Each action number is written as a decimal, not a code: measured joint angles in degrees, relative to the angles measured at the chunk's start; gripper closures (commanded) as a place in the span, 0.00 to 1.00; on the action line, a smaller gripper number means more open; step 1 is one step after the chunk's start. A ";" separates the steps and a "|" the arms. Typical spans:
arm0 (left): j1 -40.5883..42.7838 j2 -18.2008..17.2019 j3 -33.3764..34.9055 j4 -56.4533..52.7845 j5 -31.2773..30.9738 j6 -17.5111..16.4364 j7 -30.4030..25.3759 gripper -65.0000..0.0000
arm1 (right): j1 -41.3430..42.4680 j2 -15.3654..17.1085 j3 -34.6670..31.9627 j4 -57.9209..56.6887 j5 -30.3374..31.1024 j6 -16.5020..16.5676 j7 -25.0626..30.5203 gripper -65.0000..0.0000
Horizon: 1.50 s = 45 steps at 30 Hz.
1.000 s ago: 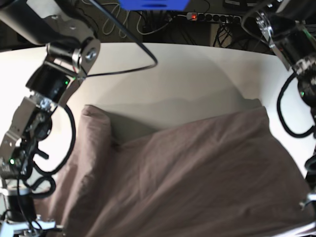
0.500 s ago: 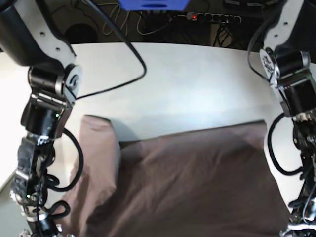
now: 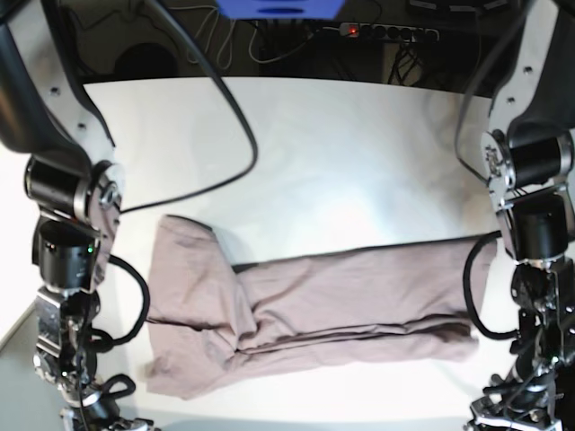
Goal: Layout the t-shirt on the table in an organized manner, then fold the t-shirt properly
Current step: 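Lower the shirt onto the table and open both grippers, then grasp the shirt edge again with both grippers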
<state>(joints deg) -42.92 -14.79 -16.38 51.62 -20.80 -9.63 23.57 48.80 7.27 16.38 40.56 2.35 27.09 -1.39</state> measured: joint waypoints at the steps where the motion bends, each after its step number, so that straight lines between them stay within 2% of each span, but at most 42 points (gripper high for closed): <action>1: 0.00 -0.26 -0.02 -0.04 0.02 0.11 -0.09 0.51 | -0.66 0.46 0.00 0.00 0.04 0.00 0.13 0.46; 4: 1.14 -0.83 -0.39 0.09 0.04 0.61 -0.76 0.51 | -3.34 1.86 0.39 -0.04 0.07 -0.11 -0.04 0.46; 10: 9.09 -0.31 -0.24 0.26 0.07 0.48 -0.33 0.51 | -9.22 1.99 0.22 -0.04 -0.04 -0.09 -0.07 0.46; 17: 21.53 -0.46 -9.66 0.90 0.11 0.83 -0.39 0.51 | -17.66 2.54 0.26 0.00 0.02 -0.11 0.00 0.46; 23: 27.54 -0.44 -11.72 0.55 0.00 0.35 -0.55 0.50 | -24.41 2.64 0.28 0.26 0.09 -0.13 -0.02 0.46; 25: 28.74 -0.44 -11.74 0.50 0.04 0.31 -0.44 0.50 | -27.61 2.49 0.48 3.54 -0.17 -0.11 -0.66 0.45; 30: 30.21 -0.46 -11.80 -0.02 0.24 -0.02 -0.72 0.50 | -35.67 1.97 0.39 16.55 0.11 -0.17 -0.20 0.45; 34: 28.41 -0.31 -11.93 -5.51 0.35 0.22 -0.59 0.50 | -40.98 0.31 0.42 22.77 0.28 -0.13 0.02 0.45; 38: 24.06 -0.48 -11.63 -10.21 0.35 0.20 -1.14 0.50 | -46.58 0.13 0.35 24.39 0.24 -0.13 -0.57 0.45; 43: 22.18 -0.26 -11.61 -11.61 0.17 0.00 -1.11 0.50 | -48.87 -0.48 0.68 24.48 0.09 -0.13 -0.04 0.45; 45: 22.10 -0.26 -11.61 -11.96 0.42 0.07 -3.93 0.51 | -49.81 -0.46 0.70 24.50 0.09 -0.15 0.00 0.45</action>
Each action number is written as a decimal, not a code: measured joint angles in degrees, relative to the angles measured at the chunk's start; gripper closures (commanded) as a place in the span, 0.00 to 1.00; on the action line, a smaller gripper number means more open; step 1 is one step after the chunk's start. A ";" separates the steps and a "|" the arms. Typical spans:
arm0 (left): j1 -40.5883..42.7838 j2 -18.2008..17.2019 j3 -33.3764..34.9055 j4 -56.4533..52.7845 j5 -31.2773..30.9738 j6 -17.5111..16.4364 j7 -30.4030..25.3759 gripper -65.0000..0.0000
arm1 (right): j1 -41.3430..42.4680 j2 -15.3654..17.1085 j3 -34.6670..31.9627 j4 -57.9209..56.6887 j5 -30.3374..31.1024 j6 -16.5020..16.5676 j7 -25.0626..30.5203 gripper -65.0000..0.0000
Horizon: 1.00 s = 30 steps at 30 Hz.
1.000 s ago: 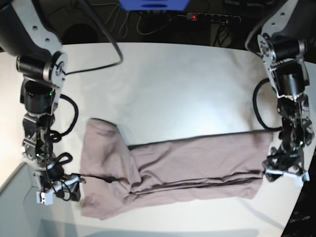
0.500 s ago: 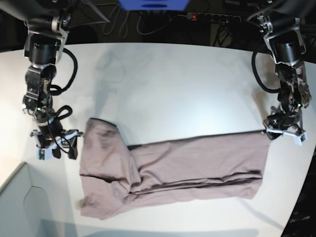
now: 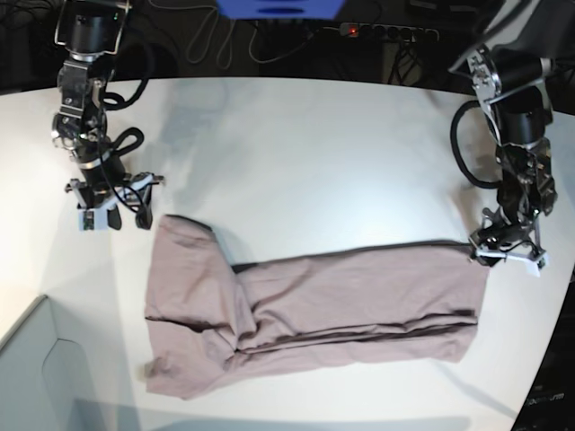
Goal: Layout the t-shirt on the table in an organized manner, then fold the t-shirt properly
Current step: 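Grasp the shirt edge again with both grippers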
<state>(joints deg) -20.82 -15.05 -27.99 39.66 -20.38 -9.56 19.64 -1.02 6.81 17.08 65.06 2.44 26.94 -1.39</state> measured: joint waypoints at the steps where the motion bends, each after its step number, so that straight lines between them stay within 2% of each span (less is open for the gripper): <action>1: 0.00 0.00 0.00 -0.11 0.04 0.09 -1.97 0.51 | -0.39 -0.02 0.00 0.00 -0.02 0.00 -0.07 0.45; 3: -0.39 0.11 0.00 -1.33 -0.02 0.11 -6.32 0.51 | -0.59 -0.02 0.00 -0.52 -0.04 0.00 -0.39 0.45; 7: -0.90 0.72 0.20 -6.54 0.00 0.11 -8.81 0.51 | 0.22 0.00 -0.28 -1.11 -0.04 0.00 -0.17 0.45; 8: -0.72 0.81 0.24 -7.28 -0.09 -0.26 -11.26 0.53 | 0.68 -0.02 -0.42 -1.16 -0.04 -0.02 -0.31 0.45; 10: -1.20 0.55 0.22 -8.15 -0.17 -0.20 -10.86 0.64 | 1.88 -0.04 -0.50 -1.20 -0.02 0.00 -0.28 0.45; 15: -3.06 0.74 0.22 -10.43 0.00 0.02 -10.73 1.00 | 2.25 0.09 -3.87 -1.44 -0.02 0.00 -0.15 0.45; 22: -4.33 0.63 0.22 -12.07 -0.15 0.09 -10.71 1.00 | 2.67 -0.02 -8.20 -2.47 -0.02 0.02 -0.46 0.45; 26: -4.15 0.63 0.22 -11.76 0.02 0.09 -10.56 1.00 | 6.97 0.15 -8.15 -9.99 0.04 0.00 -0.24 0.45; 30: -4.28 0.76 0.22 -11.69 0.02 0.13 -10.47 1.00 | 10.34 0.15 -8.15 -16.63 1.05 -0.04 2.38 0.46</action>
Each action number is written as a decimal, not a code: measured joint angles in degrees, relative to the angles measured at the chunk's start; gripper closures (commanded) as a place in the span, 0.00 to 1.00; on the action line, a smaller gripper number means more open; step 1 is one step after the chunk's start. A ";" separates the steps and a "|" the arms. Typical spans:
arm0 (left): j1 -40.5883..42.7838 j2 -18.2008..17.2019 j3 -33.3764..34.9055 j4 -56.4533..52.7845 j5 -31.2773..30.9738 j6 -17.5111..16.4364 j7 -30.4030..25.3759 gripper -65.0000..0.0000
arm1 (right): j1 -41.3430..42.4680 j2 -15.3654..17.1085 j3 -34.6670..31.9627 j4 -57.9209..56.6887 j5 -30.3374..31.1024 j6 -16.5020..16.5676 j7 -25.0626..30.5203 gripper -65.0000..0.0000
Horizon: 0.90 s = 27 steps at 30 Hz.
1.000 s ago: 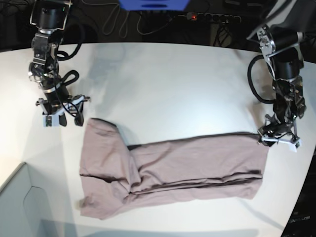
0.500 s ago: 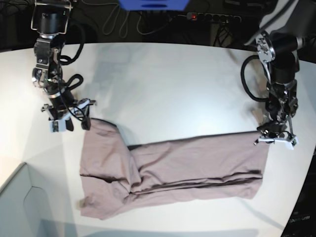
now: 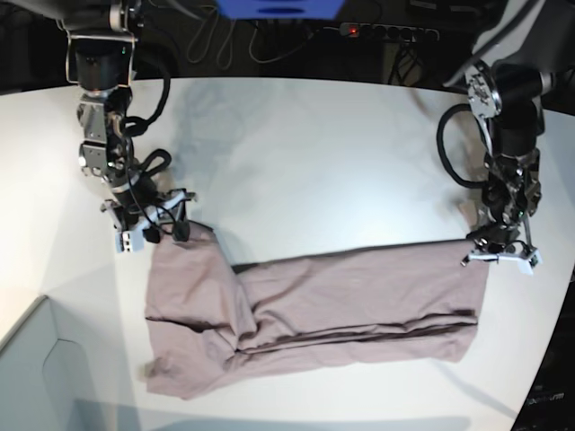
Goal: Layout the t-shirt on the table in an organized manner, then fold the t-shirt properly
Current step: 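Grasp the shirt edge again with both grippers, then lift the held edge with both grippers and shake the shirt out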
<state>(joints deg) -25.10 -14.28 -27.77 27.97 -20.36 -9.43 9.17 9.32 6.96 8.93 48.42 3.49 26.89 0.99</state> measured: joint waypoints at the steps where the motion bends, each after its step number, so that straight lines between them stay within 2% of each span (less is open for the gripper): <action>1: 0.02 -0.02 0.00 0.00 0.00 0.02 0.00 1.00 | 0.63 0.00 0.00 -1.09 0.02 0.00 0.59 0.46; 3: 0.00 -0.02 0.00 0.00 -0.02 0.02 0.00 1.00 | 1.46 0.00 0.00 -2.36 0.00 0.00 0.72 0.48; 5: 0.00 -0.04 0.57 0.00 0.00 0.02 -0.02 1.00 | 1.57 -0.02 0.00 -2.49 0.02 0.00 0.81 0.61; 6: 0.00 -0.15 1.42 -0.09 0.00 0.02 -0.07 1.00 | 1.42 0.02 0.00 -2.51 0.04 0.00 0.83 0.70; 8: 0.02 -0.20 3.87 -0.13 -0.09 0.09 -0.35 1.00 | 1.18 0.02 0.00 -2.54 0.33 0.00 0.81 0.98; 12: -0.02 0.04 6.58 0.20 -0.50 0.02 -0.02 1.00 | 0.46 -0.02 0.39 -0.52 -0.02 0.02 -1.27 1.00; 15: 0.96 0.17 5.20 3.72 -0.39 0.46 1.90 1.00 | -4.76 0.70 1.42 7.89 -0.74 0.24 -2.69 1.00; 19: 4.79 0.02 0.20 14.25 -0.35 0.39 8.76 1.00 | -11.02 1.99 2.38 18.97 -1.16 0.20 -3.50 1.00; 22: 9.09 0.59 -4.07 24.81 -0.57 0.09 14.47 1.00 | -13.27 1.51 2.93 27.12 -0.44 0.26 -2.47 1.00; 24: 11.26 1.57 -7.10 30.95 -0.17 0.52 17.70 1.00 | -15.02 1.18 5.09 31.15 -0.66 0.31 -2.56 1.00; 27: 14.12 2.80 -11.34 38.66 -0.50 -0.52 21.35 1.00 | -18.03 1.25 8.15 34.95 -0.68 0.46 -3.02 1.00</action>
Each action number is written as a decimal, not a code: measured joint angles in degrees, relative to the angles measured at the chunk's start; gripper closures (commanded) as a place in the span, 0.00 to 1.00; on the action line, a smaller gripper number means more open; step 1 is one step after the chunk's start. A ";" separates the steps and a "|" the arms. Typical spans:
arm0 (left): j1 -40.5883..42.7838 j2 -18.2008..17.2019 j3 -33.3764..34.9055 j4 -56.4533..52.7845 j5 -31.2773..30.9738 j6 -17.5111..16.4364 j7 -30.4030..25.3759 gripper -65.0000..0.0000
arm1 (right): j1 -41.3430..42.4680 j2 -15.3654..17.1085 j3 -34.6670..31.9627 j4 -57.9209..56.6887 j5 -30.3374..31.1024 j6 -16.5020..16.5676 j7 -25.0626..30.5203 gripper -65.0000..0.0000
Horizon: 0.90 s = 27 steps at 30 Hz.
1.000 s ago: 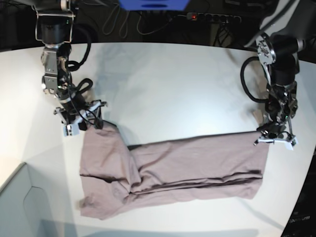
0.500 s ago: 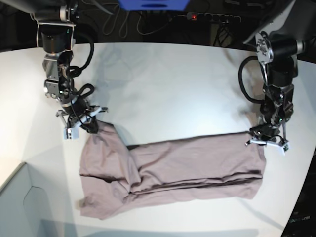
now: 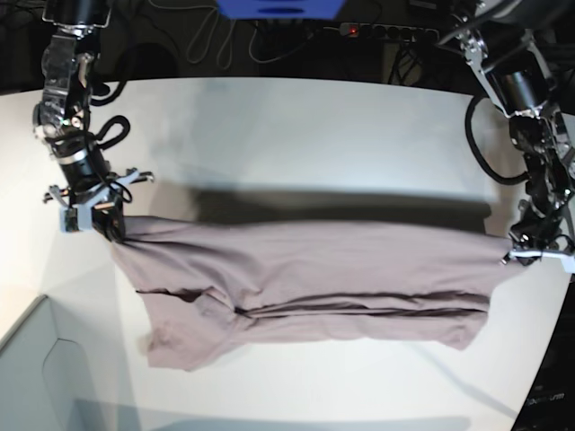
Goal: Layout the t-shirt on the table in an organized manner, then fold the t-shirt properly
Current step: 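Lift the held edge with both grippers and shake the shirt out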
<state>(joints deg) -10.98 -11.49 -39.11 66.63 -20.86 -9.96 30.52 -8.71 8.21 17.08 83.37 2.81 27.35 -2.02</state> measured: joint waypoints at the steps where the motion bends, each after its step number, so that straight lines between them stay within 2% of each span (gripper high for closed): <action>1: 0.85 0.44 -1.11 2.12 -0.33 -0.26 0.94 1.00 | -0.70 0.02 0.90 0.94 -0.09 0.00 -0.26 1.00; 7: 5.27 2.29 -3.67 10.95 -0.13 -0.17 5.33 1.00 | -3.87 -0.02 3.96 7.15 0.26 0.22 0.15 1.00; 11: 6.45 2.38 -3.76 14.45 -0.31 -0.33 5.05 1.00 | -7.13 -0.11 4.94 11.21 0.13 0.48 -0.44 1.00; 15: 6.82 3.58 -3.67 15.78 -0.13 -0.31 5.09 1.00 | -5.75 0.07 4.87 12.63 0.20 0.46 -0.11 1.00; 20: 4.00 3.48 -3.17 15.15 0.04 0.13 5.42 1.00 | 0.68 0.17 4.68 9.09 0.02 0.83 -0.24 1.00; 27: -5.95 2.73 3.30 8.74 0.35 0.00 4.37 1.00 | 15.34 0.37 3.13 -2.29 -0.44 0.50 -0.31 1.00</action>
<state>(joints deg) -16.93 -8.75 -35.81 75.37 -20.51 -9.96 34.89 6.63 8.58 20.21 81.08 2.37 27.86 -2.33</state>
